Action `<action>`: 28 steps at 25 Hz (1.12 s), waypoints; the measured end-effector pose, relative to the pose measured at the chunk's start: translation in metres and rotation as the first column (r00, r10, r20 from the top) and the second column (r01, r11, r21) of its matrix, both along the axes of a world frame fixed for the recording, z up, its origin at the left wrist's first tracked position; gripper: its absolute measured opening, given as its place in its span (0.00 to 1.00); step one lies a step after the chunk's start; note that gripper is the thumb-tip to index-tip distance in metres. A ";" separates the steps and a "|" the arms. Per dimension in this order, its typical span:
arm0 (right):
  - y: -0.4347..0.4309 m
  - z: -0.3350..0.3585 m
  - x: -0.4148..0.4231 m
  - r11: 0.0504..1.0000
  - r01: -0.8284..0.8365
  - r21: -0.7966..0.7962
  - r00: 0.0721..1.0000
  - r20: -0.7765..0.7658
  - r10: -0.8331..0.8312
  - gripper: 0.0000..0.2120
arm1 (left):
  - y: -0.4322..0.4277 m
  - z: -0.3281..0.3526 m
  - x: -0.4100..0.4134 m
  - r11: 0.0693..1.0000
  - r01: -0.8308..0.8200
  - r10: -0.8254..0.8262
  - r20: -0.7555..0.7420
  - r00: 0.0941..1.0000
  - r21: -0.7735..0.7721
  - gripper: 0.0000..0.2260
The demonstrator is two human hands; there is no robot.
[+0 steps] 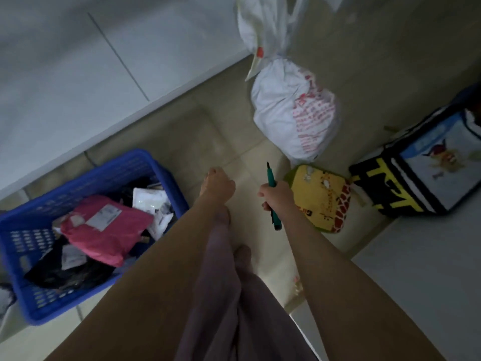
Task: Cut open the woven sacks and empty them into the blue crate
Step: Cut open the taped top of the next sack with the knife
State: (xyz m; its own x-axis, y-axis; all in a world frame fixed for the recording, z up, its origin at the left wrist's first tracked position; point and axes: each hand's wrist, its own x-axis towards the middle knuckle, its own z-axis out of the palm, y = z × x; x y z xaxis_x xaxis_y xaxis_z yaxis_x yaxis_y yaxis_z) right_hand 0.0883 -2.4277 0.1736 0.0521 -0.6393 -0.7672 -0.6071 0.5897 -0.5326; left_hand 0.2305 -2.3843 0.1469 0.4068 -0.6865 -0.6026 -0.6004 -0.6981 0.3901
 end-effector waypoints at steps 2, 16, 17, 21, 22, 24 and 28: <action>-0.027 0.007 -0.003 0.999 0.039 -0.009 0.999 0.011 -0.039 0.11 | -0.033 0.008 0.000 1.000 0.005 -0.006 -0.020 1.000 -0.011 0.21; -0.285 0.023 0.085 0.991 0.086 -0.106 0.993 0.092 -0.076 0.04 | -0.294 0.043 0.089 0.994 0.010 -0.007 0.028 1.000 -0.110 0.20; -0.299 0.024 0.091 0.991 0.073 -0.108 0.994 0.090 -0.064 0.04 | -0.309 0.044 0.096 0.995 -0.012 0.015 0.027 1.000 -0.101 0.20; -0.347 0.020 0.099 0.993 0.021 -0.113 0.995 0.096 -0.010 0.06 | -0.359 0.045 0.103 0.997 -0.013 0.014 0.008 1.000 -0.078 0.20; -0.362 0.016 0.101 0.993 0.004 -0.115 0.995 0.101 0.007 0.06 | -0.374 0.046 0.102 0.996 -0.019 0.019 -0.001 1.000 -0.087 0.21; -0.388 0.003 0.103 0.994 -0.026 -0.109 0.994 0.104 0.037 0.05 | -0.398 0.044 0.105 0.992 -0.040 0.040 -0.007 0.999 -0.117 0.21; -0.441 -0.028 0.114 0.986 -0.127 -0.106 0.991 0.031 0.131 0.07 | -0.430 0.032 0.114 0.975 -0.183 0.183 -0.009 0.983 -0.129 0.23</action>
State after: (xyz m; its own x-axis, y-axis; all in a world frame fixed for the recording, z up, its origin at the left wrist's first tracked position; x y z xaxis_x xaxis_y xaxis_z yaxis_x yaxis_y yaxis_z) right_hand 0.2021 -2.8683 0.1452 0.1669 -0.7012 -0.6932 -0.6531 0.4481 -0.6105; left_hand 0.3445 -2.8140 0.1787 0.5342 -0.6721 -0.5127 -0.4682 -0.7402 0.4825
